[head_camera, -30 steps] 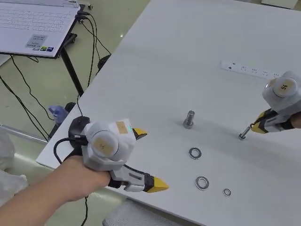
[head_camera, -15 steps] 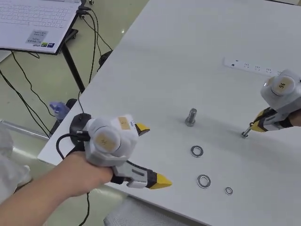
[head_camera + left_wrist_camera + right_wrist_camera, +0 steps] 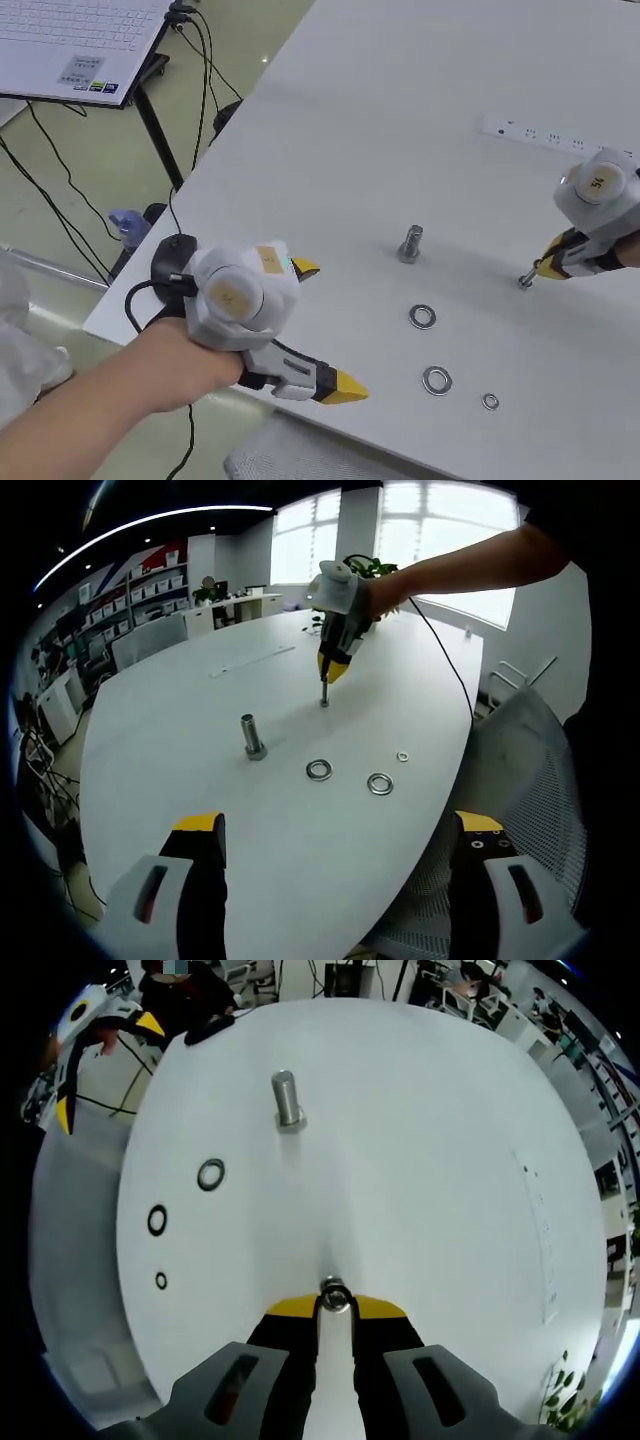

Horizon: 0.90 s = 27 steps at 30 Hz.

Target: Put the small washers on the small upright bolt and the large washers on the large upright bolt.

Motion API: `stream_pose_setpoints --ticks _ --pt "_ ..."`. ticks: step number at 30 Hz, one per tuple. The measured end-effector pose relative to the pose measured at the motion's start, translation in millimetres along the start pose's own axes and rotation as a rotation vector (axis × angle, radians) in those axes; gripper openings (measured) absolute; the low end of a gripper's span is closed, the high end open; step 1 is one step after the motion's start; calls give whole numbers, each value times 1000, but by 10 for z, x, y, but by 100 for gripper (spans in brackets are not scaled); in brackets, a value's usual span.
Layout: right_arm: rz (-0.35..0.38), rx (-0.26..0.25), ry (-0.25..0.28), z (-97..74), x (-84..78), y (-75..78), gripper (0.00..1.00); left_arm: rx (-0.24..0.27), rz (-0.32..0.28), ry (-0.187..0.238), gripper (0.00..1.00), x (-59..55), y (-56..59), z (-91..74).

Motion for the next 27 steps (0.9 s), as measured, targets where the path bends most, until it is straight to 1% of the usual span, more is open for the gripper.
stream_pose_setpoints --ticks 2,6,13,27 --pt "-16 -5 -10 20 -1 -11 13 3 -4 -1 96 -12 -3 4" --pt "-20 -3 -12 55 -5 -19 13 0 -7 -1 98 -28 -2 9" --pt "-14 3 -18 138 -27 -12 13 0 -16 0 99 -56 -13 17" --pt "-18 17 -26 283 -43 -37 13 -7 -17 -5 98 -64 -24 45"
Point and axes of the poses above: the centre of the closed fingertips' face, and the gripper's own axes: z roughly forward along the fingers, y roughly to its right, x roughly out of its top, the point moved 8 cm from there along -z, roughly backward along the fingers, and after that the axes turned 5 degrees about -x, right-handed, at the moved point
